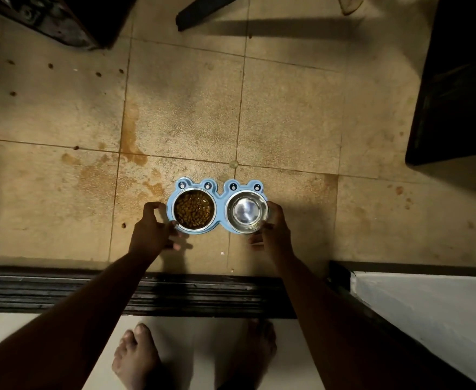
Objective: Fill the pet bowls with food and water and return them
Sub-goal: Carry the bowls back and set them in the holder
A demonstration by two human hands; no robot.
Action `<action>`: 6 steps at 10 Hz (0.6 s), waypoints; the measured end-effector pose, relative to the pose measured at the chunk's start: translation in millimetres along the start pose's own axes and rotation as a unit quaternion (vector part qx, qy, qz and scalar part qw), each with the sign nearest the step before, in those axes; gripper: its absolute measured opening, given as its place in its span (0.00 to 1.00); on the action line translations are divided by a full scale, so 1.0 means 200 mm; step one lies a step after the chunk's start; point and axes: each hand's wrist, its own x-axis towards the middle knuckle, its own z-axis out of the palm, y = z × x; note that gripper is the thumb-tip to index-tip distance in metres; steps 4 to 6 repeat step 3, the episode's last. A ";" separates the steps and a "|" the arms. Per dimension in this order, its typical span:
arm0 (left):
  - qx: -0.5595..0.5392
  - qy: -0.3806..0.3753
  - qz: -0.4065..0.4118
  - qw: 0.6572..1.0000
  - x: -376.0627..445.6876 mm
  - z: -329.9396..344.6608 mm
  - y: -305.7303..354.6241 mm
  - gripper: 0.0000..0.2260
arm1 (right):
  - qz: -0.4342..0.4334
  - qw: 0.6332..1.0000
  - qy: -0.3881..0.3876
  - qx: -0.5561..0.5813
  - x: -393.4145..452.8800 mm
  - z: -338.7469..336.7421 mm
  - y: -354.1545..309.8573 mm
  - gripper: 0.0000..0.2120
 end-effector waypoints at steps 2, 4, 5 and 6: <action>0.084 0.011 0.034 0.996 -0.05 -0.06 -0.08 0.14 | -0.031 0.999 0.026 -0.015 -0.04 0.03 0.02 0.23; 0.101 0.011 0.044 0.994 -0.07 -0.07 -0.12 0.13 | -0.057 0.997 0.050 -0.023 -0.03 0.05 0.03 0.21; 0.101 0.011 0.044 0.994 -0.07 -0.07 -0.12 0.13 | -0.057 0.997 0.050 -0.023 -0.03 0.05 0.03 0.21; 0.101 0.011 0.044 0.994 -0.07 -0.07 -0.12 0.13 | -0.057 0.997 0.050 -0.023 -0.03 0.05 0.03 0.21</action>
